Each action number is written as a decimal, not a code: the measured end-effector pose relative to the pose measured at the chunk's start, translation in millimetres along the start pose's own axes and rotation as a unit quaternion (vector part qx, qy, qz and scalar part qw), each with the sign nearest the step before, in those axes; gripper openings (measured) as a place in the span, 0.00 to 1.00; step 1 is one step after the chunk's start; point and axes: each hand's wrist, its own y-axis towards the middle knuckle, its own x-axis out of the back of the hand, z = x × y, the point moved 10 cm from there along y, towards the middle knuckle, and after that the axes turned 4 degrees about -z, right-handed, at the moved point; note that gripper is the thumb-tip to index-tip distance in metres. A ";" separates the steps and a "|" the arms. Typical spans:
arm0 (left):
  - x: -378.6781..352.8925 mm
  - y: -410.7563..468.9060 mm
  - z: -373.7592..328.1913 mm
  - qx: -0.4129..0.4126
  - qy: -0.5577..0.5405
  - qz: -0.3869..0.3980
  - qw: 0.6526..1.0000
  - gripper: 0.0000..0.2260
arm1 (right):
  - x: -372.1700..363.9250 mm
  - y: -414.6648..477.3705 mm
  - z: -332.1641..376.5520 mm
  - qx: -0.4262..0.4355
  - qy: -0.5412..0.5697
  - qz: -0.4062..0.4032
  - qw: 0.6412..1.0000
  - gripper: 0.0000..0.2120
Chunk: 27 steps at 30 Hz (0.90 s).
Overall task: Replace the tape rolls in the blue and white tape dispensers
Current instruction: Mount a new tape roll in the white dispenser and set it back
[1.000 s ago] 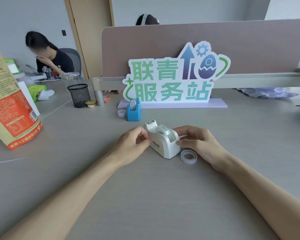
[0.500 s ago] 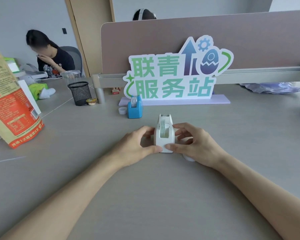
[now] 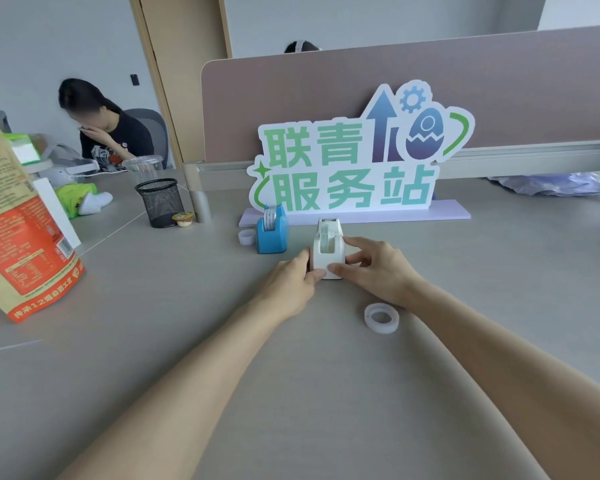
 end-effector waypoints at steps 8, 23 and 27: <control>-13.6 43.3 13.5 0.062 0.055 -0.003 0.997 0.13 | -7.5 38.4 -9.7 -0.009 -0.097 -0.024 0.995 0.18; -9.6 14.6 0.0 0.064 0.156 0.017 0.986 0.18 | 16.5 -19.1 10.5 0.037 -0.065 -0.049 0.996 0.22; -14.7 -20.9 -11.2 -0.009 0.166 0.043 0.985 0.22 | 24.2 -82.3 30.4 0.083 -0.095 -0.005 0.992 0.24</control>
